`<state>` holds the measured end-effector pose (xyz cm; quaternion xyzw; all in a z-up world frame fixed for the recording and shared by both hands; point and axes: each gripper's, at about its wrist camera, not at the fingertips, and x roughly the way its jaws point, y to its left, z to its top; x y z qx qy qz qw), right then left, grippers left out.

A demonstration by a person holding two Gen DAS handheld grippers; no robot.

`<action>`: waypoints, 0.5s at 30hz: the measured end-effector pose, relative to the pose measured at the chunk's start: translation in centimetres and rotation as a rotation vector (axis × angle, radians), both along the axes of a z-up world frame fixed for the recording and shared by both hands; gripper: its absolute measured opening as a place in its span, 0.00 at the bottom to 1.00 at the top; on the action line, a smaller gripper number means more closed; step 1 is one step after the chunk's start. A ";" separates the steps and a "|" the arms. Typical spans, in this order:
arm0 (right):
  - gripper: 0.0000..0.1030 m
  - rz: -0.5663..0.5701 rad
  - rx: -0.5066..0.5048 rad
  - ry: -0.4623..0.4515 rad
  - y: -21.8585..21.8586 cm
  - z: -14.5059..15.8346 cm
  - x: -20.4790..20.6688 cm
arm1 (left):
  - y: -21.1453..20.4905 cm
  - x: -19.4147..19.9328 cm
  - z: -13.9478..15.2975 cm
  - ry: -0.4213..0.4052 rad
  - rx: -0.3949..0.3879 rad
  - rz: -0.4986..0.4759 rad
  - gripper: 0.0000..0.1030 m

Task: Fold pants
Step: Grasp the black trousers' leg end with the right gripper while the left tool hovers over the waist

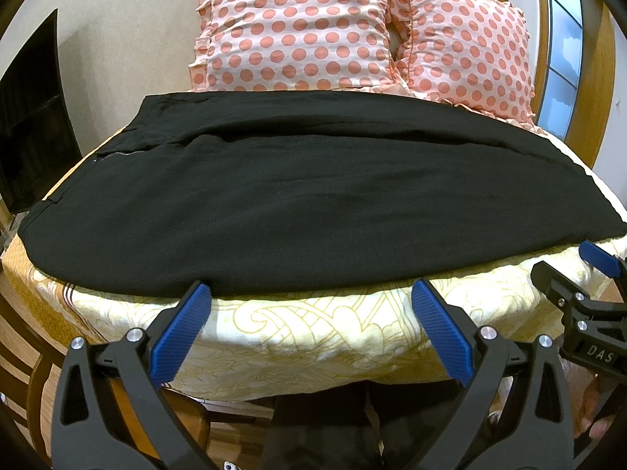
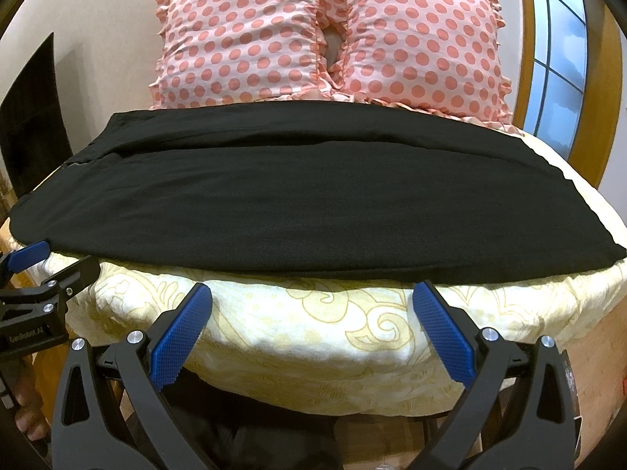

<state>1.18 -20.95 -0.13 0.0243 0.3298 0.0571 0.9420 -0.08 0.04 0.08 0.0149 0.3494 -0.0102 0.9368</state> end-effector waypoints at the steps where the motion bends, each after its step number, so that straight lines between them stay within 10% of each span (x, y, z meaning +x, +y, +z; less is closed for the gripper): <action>1: 0.99 0.012 0.002 -0.006 -0.1 0.0 0.0 | 0.3 0.0 0.0 0.003 -0.001 -0.004 0.98; 9: 0.99 0.097 0.102 -0.030 -3.7 1.9 -0.6 | 0.3 -1.8 3.4 -0.108 0.051 -0.054 0.98; 15: 0.99 -0.078 0.109 -0.039 -10.3 5.7 4.0 | 0.9 1.1 6.2 -0.154 0.048 -0.008 0.98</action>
